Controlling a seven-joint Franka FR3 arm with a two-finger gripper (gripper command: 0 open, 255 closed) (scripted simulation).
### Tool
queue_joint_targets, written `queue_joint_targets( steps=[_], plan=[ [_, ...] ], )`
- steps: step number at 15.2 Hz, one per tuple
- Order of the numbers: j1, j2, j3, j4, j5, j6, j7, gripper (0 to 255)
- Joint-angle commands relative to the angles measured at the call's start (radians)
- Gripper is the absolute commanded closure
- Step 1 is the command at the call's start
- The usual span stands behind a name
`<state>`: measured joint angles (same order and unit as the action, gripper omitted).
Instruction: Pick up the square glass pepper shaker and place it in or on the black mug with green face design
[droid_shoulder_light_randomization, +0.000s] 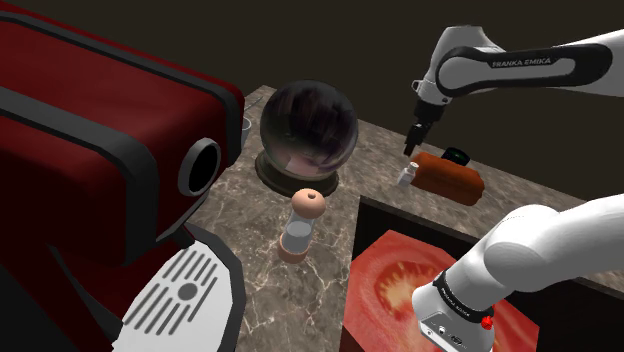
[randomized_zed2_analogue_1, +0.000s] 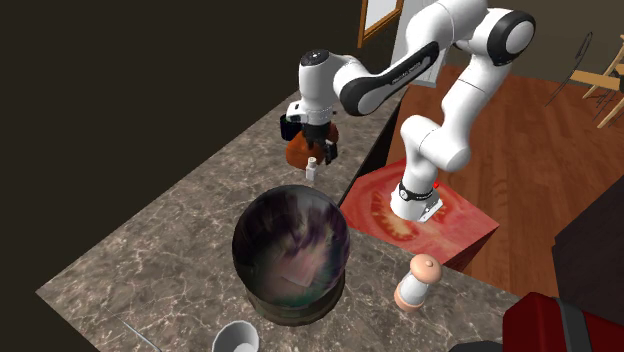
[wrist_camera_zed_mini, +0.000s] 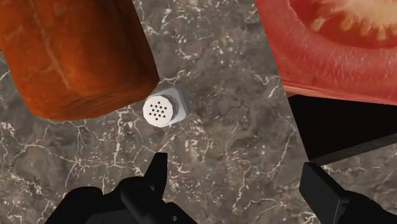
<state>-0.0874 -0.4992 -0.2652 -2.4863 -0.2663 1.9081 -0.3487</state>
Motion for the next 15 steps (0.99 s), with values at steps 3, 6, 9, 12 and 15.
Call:
queue_joint_targets(
  steps=[3, 6, 9, 12, 15],
  plan=[
    [-0.018, 0.116, -0.065, 0.004, -0.013, 0.094, -0.054, 0],
    [-0.027, 0.222, -0.112, 0.02, -0.008, 0.168, -0.099, 0],
    [-0.033, 0.279, -0.133, 0.022, -0.002, 0.215, -0.121, 0],
    [-0.036, 0.3, -0.141, -0.002, -0.004, 0.26, -0.122, 0],
    [-0.039, 0.329, -0.15, -0.029, -0.005, 0.316, -0.125, 0]
  ],
)
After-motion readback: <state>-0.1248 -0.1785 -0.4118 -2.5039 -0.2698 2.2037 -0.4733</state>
